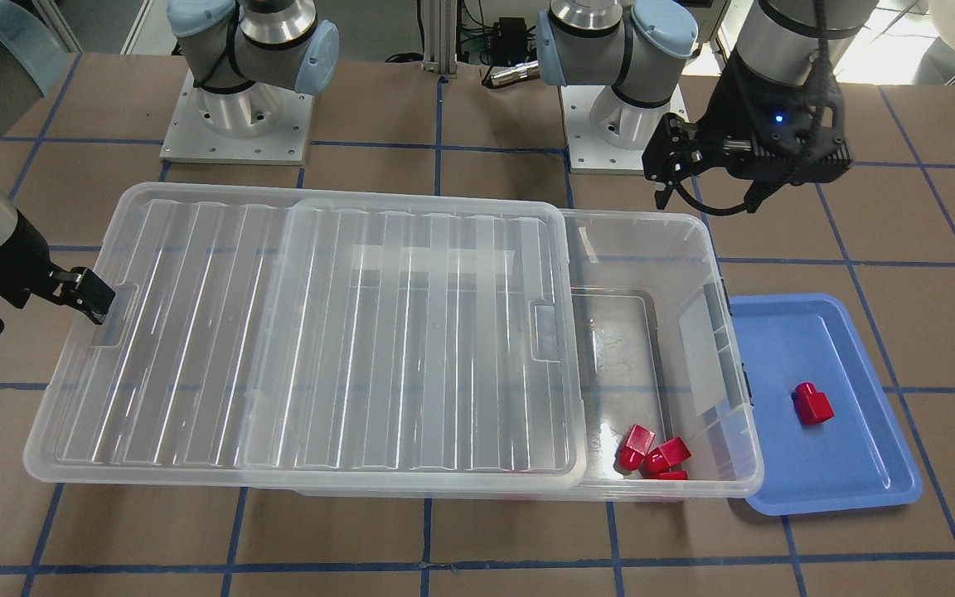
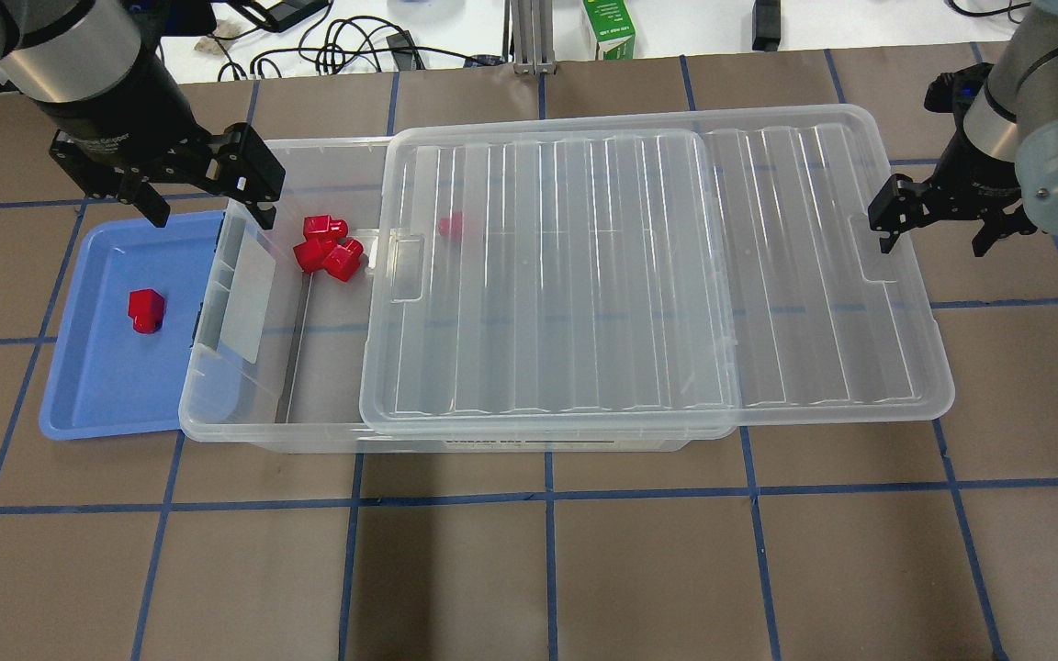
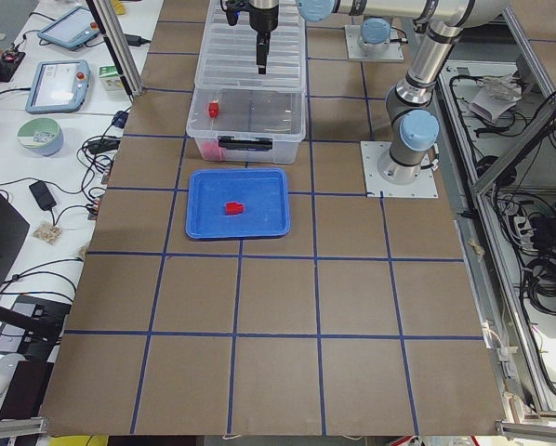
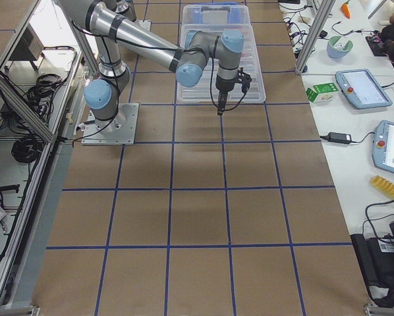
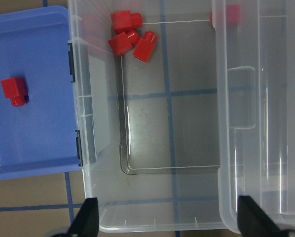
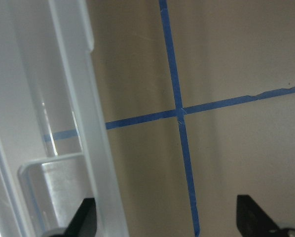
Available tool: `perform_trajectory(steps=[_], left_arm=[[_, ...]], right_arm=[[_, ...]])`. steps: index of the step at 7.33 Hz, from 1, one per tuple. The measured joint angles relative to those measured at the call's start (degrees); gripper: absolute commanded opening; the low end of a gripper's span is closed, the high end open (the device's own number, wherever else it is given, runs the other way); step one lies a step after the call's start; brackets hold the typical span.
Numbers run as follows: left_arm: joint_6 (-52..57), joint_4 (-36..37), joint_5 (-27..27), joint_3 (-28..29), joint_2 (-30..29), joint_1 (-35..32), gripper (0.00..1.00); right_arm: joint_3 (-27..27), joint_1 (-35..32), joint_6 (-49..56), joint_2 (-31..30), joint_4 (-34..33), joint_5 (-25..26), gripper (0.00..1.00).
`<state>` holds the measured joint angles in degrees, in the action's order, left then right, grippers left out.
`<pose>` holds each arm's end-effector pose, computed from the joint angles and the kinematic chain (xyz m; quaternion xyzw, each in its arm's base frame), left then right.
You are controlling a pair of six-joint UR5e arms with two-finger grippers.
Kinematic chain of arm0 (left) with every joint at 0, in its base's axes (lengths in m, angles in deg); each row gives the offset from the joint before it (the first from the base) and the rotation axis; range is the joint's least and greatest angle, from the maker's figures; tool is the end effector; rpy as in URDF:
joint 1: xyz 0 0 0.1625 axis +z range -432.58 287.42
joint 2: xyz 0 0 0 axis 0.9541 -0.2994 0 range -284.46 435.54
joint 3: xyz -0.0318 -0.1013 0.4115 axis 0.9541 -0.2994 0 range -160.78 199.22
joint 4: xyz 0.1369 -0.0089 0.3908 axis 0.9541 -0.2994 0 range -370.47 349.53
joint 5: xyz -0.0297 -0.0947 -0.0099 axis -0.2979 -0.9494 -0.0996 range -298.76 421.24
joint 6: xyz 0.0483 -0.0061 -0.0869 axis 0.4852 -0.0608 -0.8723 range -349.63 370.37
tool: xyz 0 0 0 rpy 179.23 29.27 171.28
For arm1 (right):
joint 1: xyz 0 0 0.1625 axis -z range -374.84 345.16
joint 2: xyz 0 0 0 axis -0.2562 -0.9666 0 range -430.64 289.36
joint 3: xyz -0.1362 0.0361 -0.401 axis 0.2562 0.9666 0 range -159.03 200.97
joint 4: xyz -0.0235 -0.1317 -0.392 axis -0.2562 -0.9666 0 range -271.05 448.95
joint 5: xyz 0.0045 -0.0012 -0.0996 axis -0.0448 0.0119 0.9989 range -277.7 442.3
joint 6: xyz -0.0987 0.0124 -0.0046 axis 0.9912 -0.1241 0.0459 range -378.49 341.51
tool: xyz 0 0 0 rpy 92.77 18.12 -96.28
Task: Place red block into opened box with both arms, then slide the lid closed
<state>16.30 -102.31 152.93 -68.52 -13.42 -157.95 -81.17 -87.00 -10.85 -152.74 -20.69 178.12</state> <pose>-0.0907 -0.4950 0.5130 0.0112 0.9997 -0.0114 0.0159 -0.0438 -0.5383 0.3493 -0.0886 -0.9948 -0.0146 0.0487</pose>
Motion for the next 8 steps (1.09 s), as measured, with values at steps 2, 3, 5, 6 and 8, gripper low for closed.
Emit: perform_trajectory(steps=[2, 3, 5, 6, 8], left_arm=[[6.46, 2.25, -1.25, -0.61, -2.89, 10.22, 1.00], [11.99, 4.67, -3.01, -1.98, -5.56, 15.31, 1.00], [18.57, 11.66, -4.98, -4.73, -10.98, 21.72, 1.00], [20.75, 15.09, -5.19, -6.37, -14.00, 23.55, 1.00], [23.27, 26.95, -4.15, -11.48, -20.22, 25.29, 1.00]], right_arm=[[-0.05, 0.50, 0.00, -0.11, 0.03, 0.04, 1.00], [-0.01, 0.57, 0.00, -0.16, 0.05, 0.01, 1.00], [-0.02, 0.64, 0.00, -0.25, 0.05, 0.04, 1.00], [0.11, 0.58, -0.04, -0.43, 0.05, 0.02, 1.00], [0.70, -0.41, -0.37, -2.63, 0.25, -1.39, 1.00]])
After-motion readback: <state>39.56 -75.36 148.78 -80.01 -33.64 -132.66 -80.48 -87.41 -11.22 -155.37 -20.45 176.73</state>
